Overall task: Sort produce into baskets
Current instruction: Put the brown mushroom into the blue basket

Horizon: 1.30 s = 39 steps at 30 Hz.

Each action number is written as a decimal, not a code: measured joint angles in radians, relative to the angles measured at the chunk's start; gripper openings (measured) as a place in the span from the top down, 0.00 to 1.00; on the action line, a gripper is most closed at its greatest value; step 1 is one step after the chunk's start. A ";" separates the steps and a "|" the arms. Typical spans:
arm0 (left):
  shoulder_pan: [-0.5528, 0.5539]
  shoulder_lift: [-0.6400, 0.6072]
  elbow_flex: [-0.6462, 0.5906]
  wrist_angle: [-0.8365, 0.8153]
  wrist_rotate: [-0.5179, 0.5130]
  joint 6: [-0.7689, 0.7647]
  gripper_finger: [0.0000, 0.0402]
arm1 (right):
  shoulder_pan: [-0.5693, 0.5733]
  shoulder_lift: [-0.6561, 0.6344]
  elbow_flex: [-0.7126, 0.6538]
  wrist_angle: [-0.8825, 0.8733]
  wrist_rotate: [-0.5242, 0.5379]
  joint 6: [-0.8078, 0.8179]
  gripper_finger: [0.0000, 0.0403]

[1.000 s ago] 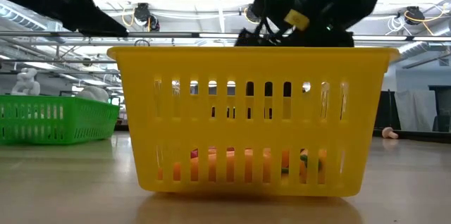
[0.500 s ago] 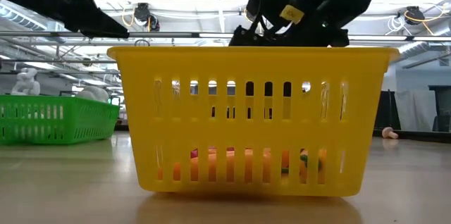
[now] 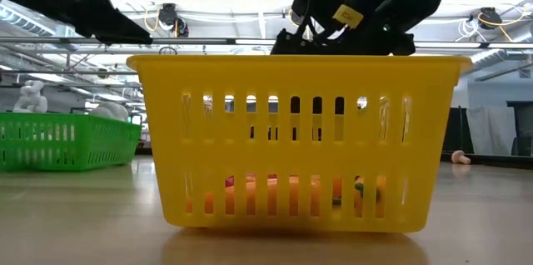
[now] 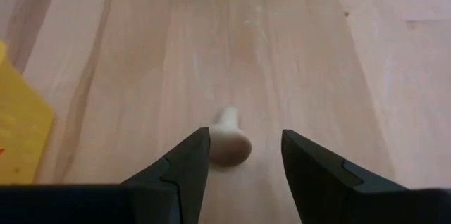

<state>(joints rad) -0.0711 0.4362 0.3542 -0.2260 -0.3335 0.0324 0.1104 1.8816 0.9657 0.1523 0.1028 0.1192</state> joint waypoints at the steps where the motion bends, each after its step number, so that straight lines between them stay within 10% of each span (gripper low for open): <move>1: 0.000 0.000 0.000 0.000 0.004 0.000 0.61 | -0.001 0.000 0.000 0.003 0.000 0.000 0.58; 19: 0.000 0.000 0.000 0.000 0.018 -0.004 0.61 | -0.020 0.000 0.040 0.030 -0.019 -0.045 0.58; 39: 0.000 0.016 0.000 -0.002 0.034 -0.015 0.61 | -0.032 0.220 0.568 -0.747 0.002 0.315 0.58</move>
<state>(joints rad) -0.0713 0.4519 0.3538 -0.2279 -0.2992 0.0170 0.0780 2.1021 1.5341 -0.5946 0.1047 0.4343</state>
